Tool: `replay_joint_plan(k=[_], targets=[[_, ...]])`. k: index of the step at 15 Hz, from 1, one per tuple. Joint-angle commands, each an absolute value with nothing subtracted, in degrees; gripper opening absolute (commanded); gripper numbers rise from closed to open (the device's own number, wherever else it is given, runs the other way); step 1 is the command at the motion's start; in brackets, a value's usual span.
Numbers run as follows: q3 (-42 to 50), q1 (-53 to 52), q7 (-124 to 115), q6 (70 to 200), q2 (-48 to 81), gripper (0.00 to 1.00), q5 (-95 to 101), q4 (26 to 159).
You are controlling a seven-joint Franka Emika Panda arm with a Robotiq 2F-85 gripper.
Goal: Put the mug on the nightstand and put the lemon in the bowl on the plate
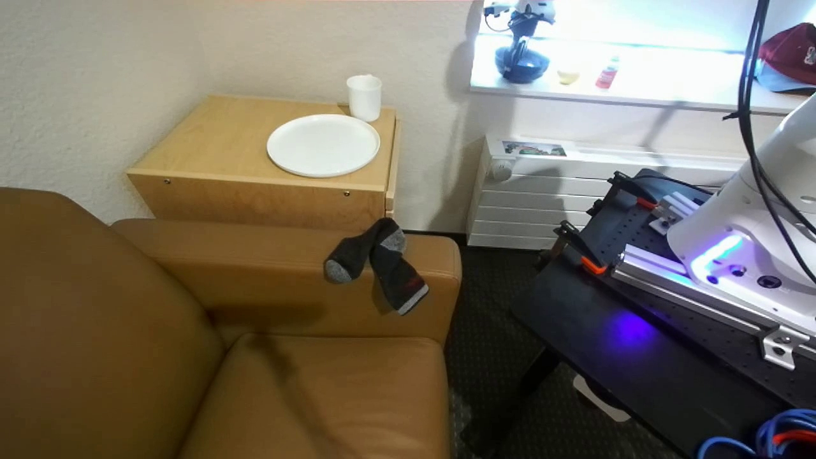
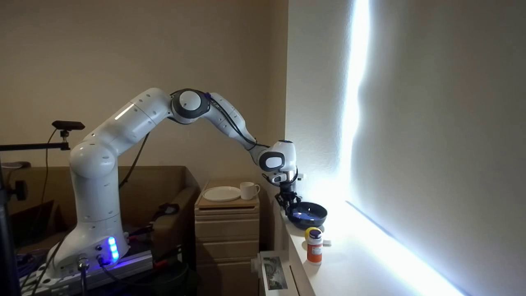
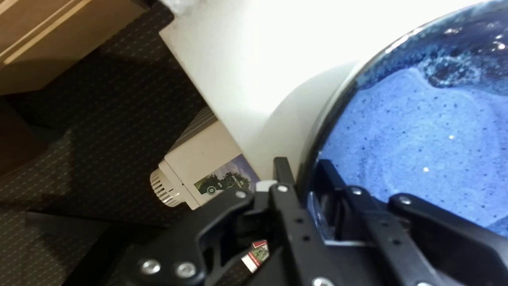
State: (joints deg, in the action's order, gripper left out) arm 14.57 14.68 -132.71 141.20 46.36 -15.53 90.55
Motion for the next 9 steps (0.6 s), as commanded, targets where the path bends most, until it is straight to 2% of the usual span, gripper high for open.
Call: replay_joint_plan(k=[1,9], targets=[[15.5,14.1,-132.7,141.8,45.8,0.03,-14.6,92.2],[19.5,10.2,-133.3,144.8,38.9,0.02,-9.8,98.6]])
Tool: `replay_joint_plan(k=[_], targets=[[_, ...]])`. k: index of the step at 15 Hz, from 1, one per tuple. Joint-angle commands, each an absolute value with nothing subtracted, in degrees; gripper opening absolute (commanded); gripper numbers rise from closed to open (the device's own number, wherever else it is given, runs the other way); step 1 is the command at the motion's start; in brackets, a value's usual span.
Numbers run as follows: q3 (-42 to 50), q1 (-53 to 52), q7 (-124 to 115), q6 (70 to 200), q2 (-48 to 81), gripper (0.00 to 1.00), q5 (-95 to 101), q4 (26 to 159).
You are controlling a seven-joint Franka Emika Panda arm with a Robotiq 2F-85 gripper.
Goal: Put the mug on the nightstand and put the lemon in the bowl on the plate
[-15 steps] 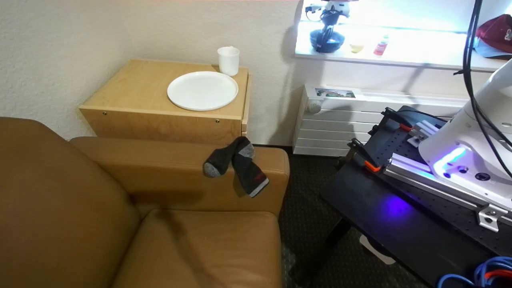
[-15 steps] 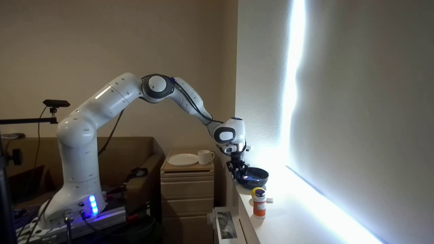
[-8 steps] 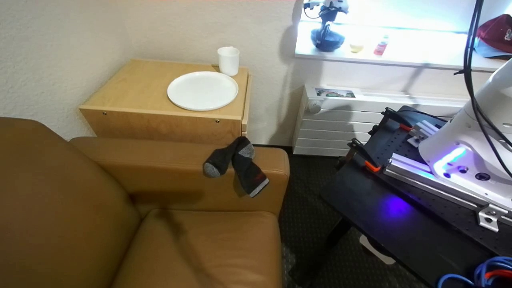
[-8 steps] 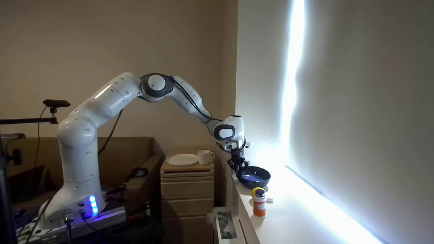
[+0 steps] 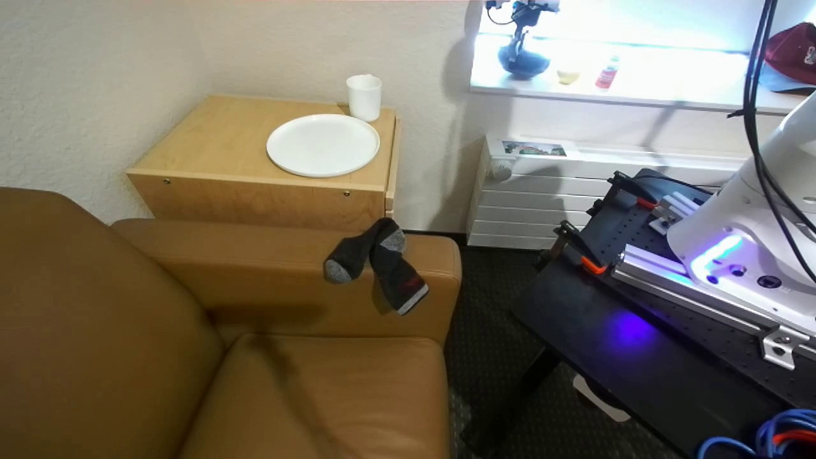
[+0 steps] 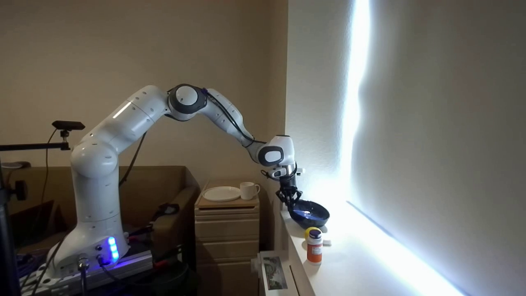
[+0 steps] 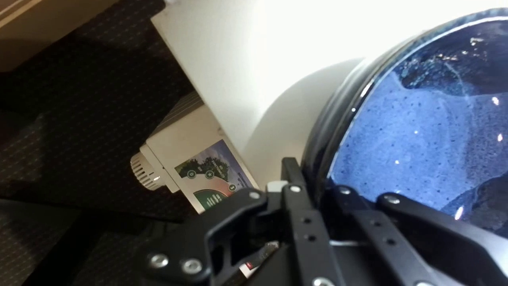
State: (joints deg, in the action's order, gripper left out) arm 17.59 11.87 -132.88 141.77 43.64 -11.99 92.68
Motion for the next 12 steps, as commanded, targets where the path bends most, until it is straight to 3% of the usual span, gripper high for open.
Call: replay_joint_plan(k=[1,12], targets=[[20.2,9.7,-133.2,146.1,37.6,0.02,-9.1,100.5],[25.2,-3.6,-131.1,162.0,21.3,0.02,6.4,123.8]])
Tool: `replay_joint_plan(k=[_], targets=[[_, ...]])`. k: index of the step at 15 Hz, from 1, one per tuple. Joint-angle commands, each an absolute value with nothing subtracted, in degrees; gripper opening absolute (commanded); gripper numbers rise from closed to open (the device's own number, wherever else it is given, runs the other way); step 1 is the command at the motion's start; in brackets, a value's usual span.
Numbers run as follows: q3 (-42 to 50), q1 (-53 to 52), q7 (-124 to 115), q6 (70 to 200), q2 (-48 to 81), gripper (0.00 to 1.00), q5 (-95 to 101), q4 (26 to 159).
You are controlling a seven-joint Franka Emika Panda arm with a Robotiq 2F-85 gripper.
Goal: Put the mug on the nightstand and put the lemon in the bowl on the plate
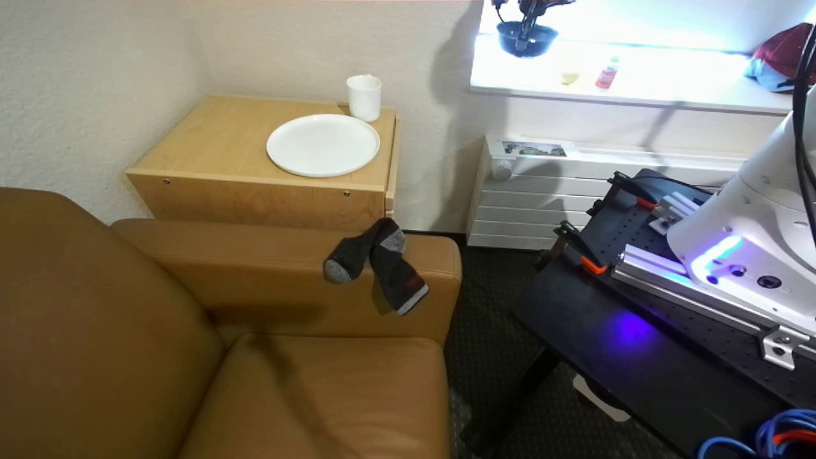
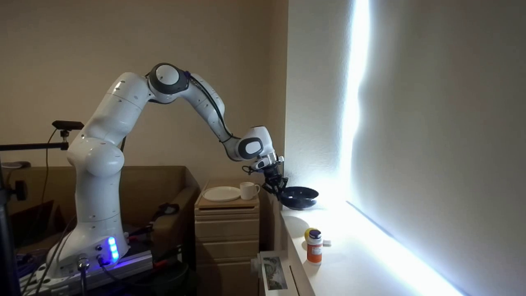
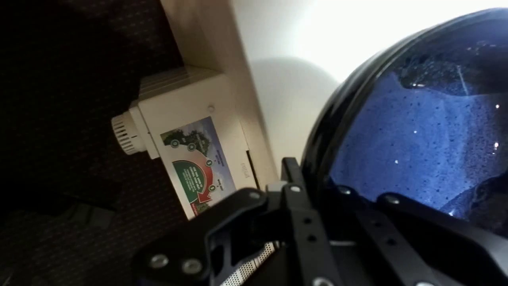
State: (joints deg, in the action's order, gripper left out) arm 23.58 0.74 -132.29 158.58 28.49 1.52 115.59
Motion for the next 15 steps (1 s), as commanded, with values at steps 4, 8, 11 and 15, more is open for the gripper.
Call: replay_joint_plan(k=[4,8,11,15], targets=[[29.5,-10.7,-134.8,162.7,16.1,0.02,17.8,131.4],[32.5,-13.8,-140.8,162.9,11.3,0.02,32.0,137.5],[29.4,-11.6,-139.5,165.8,6.7,0.02,41.5,142.8],[28.3,-15.4,-133.0,166.5,0.7,0.02,42.3,149.0]])
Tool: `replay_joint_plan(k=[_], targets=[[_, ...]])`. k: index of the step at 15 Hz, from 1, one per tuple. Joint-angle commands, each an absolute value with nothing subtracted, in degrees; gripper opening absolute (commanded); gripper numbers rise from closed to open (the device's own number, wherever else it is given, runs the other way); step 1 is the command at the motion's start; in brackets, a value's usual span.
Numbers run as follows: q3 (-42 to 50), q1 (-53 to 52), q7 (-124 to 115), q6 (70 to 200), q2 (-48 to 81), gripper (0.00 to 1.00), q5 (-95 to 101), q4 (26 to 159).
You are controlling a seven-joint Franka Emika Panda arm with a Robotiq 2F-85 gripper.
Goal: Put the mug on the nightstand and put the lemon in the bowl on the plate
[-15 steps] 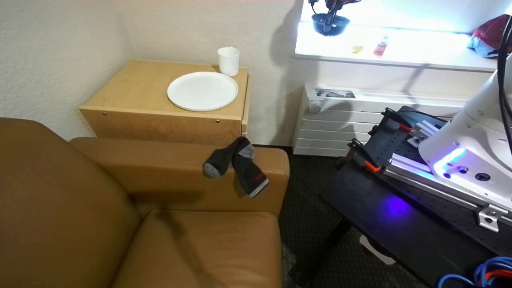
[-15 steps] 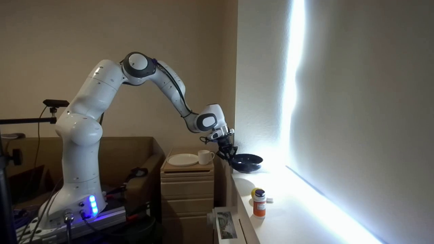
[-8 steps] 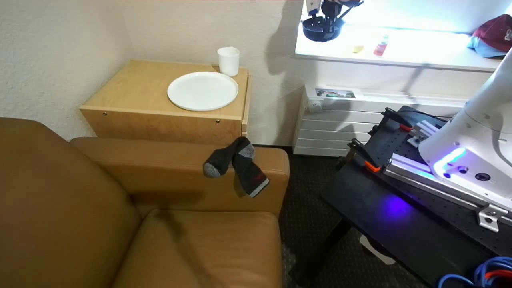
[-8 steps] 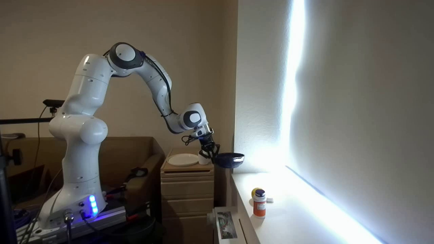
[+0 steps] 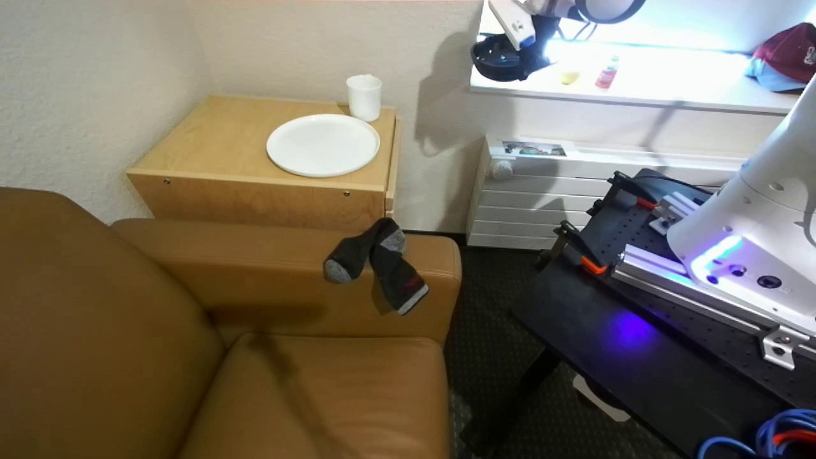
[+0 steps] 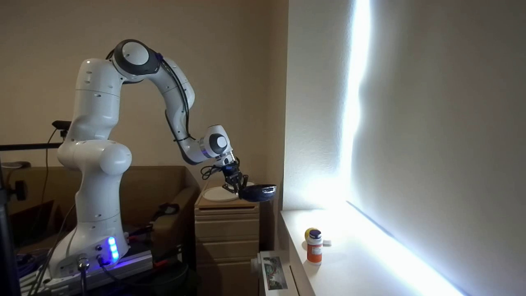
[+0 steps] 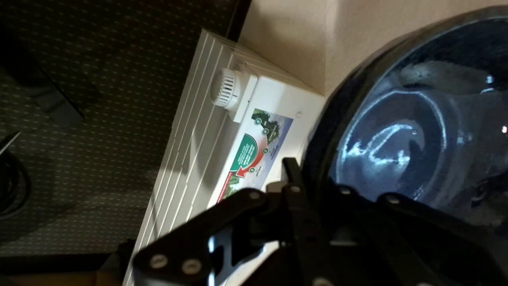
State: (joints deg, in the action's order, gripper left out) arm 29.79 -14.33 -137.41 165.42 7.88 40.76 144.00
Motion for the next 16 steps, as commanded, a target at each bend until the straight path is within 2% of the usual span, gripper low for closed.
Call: replay_joint_plan(k=[1,5,8,9,10,14,15,16], targets=[[27.3,-16.2,-131.3,166.1,-0.8,0.02,41.8,150.2],[23.1,-20.1,-124.9,166.7,-5.8,0.02,38.4,153.7],[25.7,-23.4,-112.2,172.9,-9.0,0.02,24.4,158.7],[23.2,-22.4,-119.3,168.8,-4.0,0.02,29.9,154.2],[23.5,-22.8,-117.5,169.0,-4.5,0.1,28.4,155.0],[23.4,-22.8,-118.5,168.5,-3.3,0.1,28.9,155.1],[23.4,-22.8,-118.5,168.5,-3.3,0.02,28.9,155.0],[23.0,-24.1,-116.2,168.3,-0.1,0.02,25.9,152.4]])
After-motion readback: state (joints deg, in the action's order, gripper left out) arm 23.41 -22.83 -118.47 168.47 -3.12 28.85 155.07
